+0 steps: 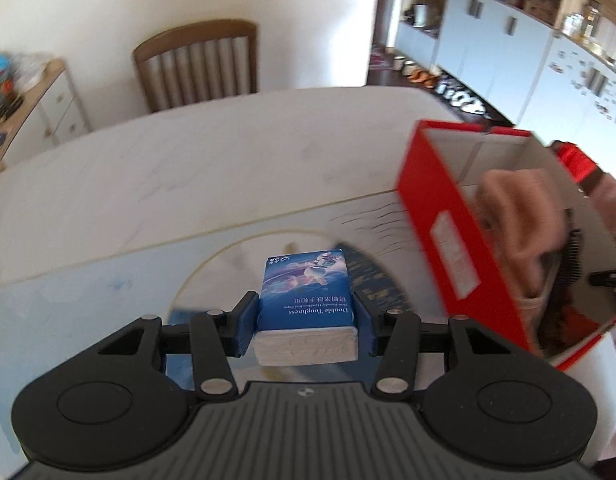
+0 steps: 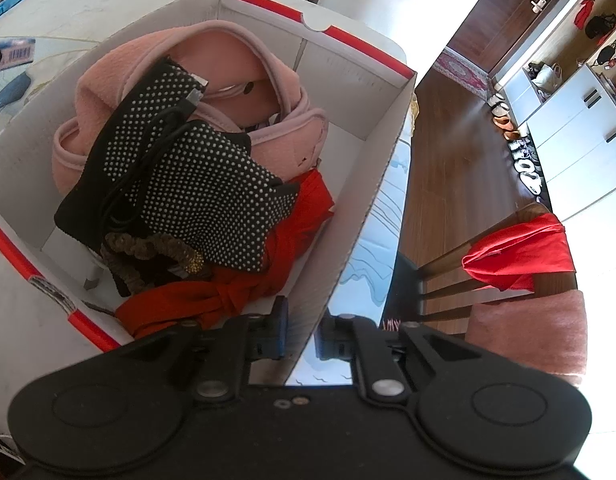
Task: Organize objects
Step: 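Carry the tissue pack into the box and open the left gripper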
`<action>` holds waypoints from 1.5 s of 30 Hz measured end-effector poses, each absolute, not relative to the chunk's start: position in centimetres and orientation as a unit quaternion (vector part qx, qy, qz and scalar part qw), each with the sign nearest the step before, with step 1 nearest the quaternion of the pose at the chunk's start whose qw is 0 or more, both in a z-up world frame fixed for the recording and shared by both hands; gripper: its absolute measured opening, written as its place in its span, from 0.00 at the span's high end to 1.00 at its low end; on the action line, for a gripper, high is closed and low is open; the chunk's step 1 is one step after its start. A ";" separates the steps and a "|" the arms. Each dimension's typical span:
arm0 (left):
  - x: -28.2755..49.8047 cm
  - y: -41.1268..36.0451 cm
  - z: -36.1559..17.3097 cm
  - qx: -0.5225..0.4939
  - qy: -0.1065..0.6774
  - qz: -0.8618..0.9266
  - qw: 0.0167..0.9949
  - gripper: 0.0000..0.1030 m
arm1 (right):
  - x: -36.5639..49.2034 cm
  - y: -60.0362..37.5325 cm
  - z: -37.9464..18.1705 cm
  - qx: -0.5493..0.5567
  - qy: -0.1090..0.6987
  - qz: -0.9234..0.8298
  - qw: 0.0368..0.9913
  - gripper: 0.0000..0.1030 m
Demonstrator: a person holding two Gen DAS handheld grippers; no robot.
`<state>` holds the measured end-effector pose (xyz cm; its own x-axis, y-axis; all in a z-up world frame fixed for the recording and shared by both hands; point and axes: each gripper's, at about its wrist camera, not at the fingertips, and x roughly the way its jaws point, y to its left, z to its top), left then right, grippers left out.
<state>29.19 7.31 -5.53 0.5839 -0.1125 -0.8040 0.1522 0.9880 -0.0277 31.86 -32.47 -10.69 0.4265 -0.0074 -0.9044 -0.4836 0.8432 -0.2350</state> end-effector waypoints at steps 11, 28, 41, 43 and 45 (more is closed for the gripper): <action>29.8 0.9 -1.9 0.045 0.422 -0.152 0.893 0.53 | 31.7 -32.0 -10.7 -0.236 0.511 0.151 0.813 0.90; 30.4 -12.2 0.2 0.114 0.378 -0.290 0.872 0.53 | 31.6 -31.3 -10.8 -0.236 0.509 0.158 0.813 0.89; 33.3 -16.2 -4.7 0.163 0.416 -0.295 0.845 0.53 | 31.6 -31.0 -10.8 -0.235 0.508 0.160 0.813 0.89; 33.6 -16.2 -5.2 0.165 0.422 -0.293 0.842 0.53 | 31.6 -30.9 -10.8 -0.235 0.508 0.161 0.813 0.89; 34.1 -16.0 -5.6 0.161 0.431 -0.293 0.838 0.53 | 31.6 -30.9 -10.8 -0.235 0.508 0.162 0.813 0.89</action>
<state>34.12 -15.97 -5.65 0.4572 -0.3518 -0.8169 0.6297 0.7767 0.0179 31.56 -30.88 -10.82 0.4313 0.0239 -0.9019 -0.5018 0.8371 -0.2178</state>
